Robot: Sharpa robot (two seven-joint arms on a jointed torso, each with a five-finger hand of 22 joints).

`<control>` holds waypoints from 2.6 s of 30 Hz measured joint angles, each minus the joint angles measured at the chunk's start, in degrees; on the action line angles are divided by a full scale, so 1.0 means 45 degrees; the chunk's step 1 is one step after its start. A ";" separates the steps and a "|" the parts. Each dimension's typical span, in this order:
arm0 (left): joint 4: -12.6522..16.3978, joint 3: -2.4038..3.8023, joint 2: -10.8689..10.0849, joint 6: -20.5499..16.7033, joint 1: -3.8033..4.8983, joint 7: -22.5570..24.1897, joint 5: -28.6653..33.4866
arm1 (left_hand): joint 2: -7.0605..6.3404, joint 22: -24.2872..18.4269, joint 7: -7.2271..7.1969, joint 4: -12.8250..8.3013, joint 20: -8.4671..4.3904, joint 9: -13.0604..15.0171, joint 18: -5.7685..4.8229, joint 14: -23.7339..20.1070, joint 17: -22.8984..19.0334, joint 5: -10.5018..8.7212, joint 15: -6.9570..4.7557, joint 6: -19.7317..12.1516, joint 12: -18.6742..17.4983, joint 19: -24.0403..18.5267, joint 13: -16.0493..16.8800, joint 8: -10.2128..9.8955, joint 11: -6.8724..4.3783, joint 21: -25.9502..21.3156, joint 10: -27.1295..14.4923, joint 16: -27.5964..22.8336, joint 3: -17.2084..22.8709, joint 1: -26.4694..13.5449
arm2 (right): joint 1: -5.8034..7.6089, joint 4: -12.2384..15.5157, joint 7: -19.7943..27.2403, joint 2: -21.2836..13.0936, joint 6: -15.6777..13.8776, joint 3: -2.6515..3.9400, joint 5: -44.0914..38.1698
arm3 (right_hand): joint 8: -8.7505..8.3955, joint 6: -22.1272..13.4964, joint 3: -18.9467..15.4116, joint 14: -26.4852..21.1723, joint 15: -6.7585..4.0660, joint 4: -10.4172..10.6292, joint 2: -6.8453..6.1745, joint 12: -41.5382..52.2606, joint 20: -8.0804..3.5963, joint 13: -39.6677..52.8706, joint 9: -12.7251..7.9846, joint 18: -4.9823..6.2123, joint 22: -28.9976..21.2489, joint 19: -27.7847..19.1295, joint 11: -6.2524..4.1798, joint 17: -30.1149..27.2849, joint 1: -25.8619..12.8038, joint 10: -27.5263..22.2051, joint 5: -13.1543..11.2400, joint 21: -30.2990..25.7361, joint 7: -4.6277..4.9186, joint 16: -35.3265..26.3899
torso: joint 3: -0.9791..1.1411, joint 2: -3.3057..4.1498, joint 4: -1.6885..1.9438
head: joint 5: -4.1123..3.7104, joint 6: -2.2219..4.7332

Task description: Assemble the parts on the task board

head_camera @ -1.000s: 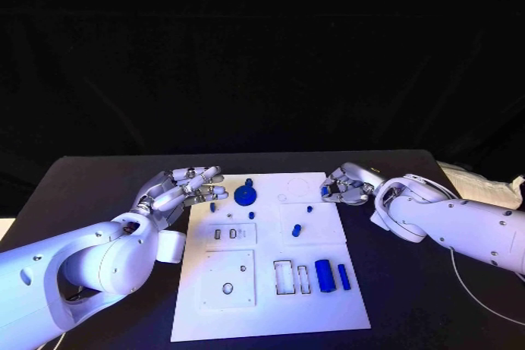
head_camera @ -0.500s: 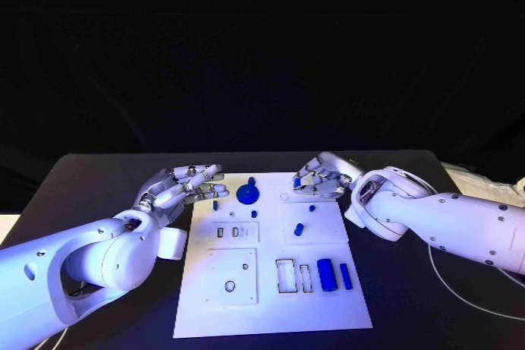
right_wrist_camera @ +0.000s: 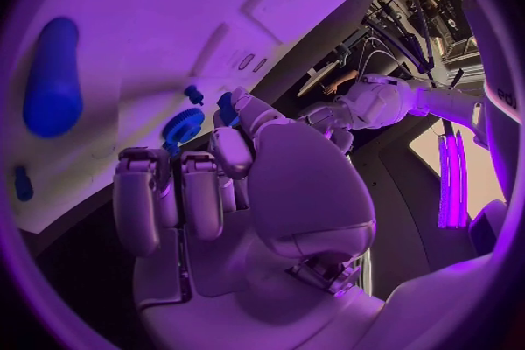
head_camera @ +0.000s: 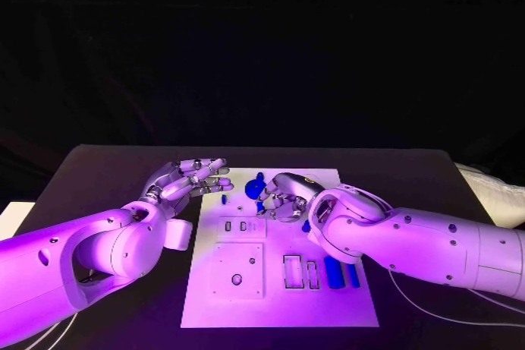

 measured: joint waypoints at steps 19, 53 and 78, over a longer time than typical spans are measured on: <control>-0.0019 0.0002 -0.0017 -0.0002 0.0002 0.0003 0.0002 | 0.0000 0.0001 0.0000 0.0000 0.0000 0.0000 -0.0001 0.0000 -0.0003 0.0000 0.0000 0.0000 0.0000 0.0000 0.0000 0.0000 0.0000 0.0000 0.0000 0.0000 0.0000 0.0000 | -0.0400 -0.0192 -0.0671 0.0762 0.0433 -0.0057 -0.1428 | -0.0071 -0.0024 -0.0004 0.0000 0.0002 -0.0003 -0.0274 -0.0061 0.0001 0.0010 -0.0010 0.0000 -0.0002 -0.0001 0.0000 -0.0003 -0.0302 0.0000 0.0045 0.0000 -0.0026 -0.0049 | 0.0024 0.0015 -0.0029 | 0.0337 -0.0272; -0.0038 0.0001 -0.0011 -0.0001 0.0002 0.0003 0.0012 | 0.0000 0.0003 0.0000 0.0000 0.0000 0.0000 0.0000 0.0000 -0.0007 0.0000 0.0000 0.0000 0.0000 0.0000 0.0000 0.0000 0.0000 0.0000 0.0000 0.0002 0.0000 0.0000 | -0.0368 0.0002 -0.0826 0.0671 0.1100 -0.0055 -0.2619 | -0.0440 -0.0520 -0.0467 -0.0002 0.0186 0.0129 -0.1170 -0.1253 0.0096 -0.0594 -0.0131 0.0000 0.0004 0.0002 0.0274 0.0004 -0.1320 -0.0550 0.0310 -0.0096 0.0155 -0.0049 | 0.0037 0.0010 -0.0038 | 0.0344 -0.0497; -0.0189 0.0001 0.0004 -0.0001 -0.0001 -0.0125 -0.0135 | 0.0068 0.0080 0.0000 -0.0108 -0.0214 -0.0001 0.0001 0.0888 0.0371 0.0000 -0.0143 0.0000 -0.0063 0.0683 0.0003 -0.0078 -0.0036 0.0240 0.0036 0.0251 -0.0003 0.0068 | -0.0520 0.1272 -0.0196 -0.0213 -0.1601 -0.0005 -0.2491 | -0.0510 -0.1632 -0.2923 -0.0003 0.0369 0.1126 -0.1509 -0.2144 0.0277 -0.1424 -0.0144 0.0000 0.0001 0.0002 0.0496 0.0000 -0.1735 -0.1317 0.0683 -0.0286 0.0403 -0.0048 | 0.0055 -0.0006 -0.0045 | 0.0365 -0.0430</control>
